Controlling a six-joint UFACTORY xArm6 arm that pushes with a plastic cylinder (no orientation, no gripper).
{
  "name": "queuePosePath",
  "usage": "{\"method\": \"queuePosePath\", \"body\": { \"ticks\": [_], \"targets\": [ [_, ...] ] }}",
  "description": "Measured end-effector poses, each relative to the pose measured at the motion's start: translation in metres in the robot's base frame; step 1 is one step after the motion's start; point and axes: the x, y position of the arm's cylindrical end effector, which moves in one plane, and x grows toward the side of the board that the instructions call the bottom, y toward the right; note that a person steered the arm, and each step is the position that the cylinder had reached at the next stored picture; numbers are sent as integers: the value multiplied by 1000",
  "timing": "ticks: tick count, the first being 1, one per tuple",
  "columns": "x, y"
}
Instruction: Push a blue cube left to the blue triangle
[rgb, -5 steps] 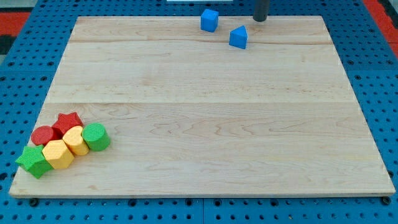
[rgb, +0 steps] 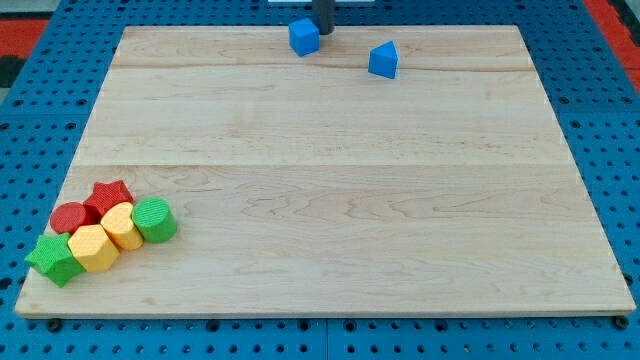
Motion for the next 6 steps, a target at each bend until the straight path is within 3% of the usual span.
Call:
{"method": "queuePosePath", "body": {
  "ticks": [2,4,5,6],
  "targets": [
    [2,-70],
    [61,-56],
    [64,-47],
    [37,-46]
  ]
}}
